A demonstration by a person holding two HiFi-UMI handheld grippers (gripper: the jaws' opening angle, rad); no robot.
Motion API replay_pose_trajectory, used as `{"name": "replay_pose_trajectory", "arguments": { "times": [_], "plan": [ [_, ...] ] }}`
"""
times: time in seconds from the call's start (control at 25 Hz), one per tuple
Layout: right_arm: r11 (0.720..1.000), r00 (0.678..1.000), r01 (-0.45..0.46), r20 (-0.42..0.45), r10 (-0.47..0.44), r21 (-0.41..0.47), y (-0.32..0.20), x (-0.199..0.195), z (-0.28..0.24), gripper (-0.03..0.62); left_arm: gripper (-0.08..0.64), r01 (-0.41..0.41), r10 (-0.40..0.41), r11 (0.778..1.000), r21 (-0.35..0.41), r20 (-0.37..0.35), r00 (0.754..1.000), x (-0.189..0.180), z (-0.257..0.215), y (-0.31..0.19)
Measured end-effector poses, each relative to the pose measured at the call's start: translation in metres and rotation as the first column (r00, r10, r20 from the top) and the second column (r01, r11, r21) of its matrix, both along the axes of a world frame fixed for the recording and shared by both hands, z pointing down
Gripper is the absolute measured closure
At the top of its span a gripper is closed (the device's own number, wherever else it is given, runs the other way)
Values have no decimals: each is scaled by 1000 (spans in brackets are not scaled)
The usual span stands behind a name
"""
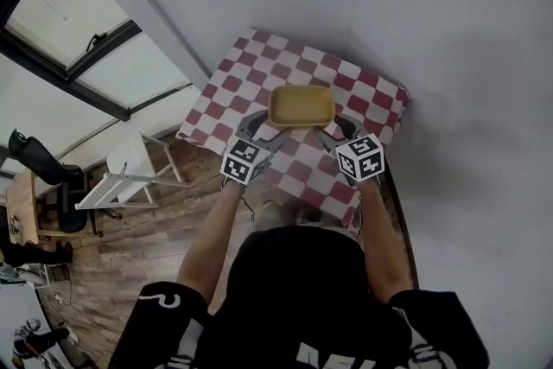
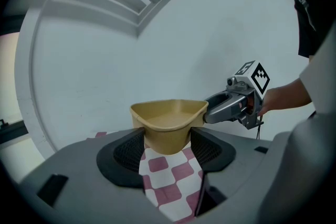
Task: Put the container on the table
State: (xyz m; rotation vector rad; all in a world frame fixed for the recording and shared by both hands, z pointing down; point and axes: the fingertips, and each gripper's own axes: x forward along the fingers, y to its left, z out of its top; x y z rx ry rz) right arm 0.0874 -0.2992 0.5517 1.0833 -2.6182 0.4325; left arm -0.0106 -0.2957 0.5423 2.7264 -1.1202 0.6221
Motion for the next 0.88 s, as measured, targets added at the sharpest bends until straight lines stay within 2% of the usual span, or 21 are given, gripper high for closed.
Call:
{"name": "replay_pose_trajectory", "arguments": {
  "times": [0.32,0.88],
  "plan": [
    [1000,1000,7,-15,-7,6,2,2,4,334,281,6,-7,1000,-23,-17,1000,-1,9,3],
    [1000,999,10,-51,-9,19,-17,-6,4,334,282,-12,11,1000,-15,-44,999,-8,11,-14]
  ]
}}
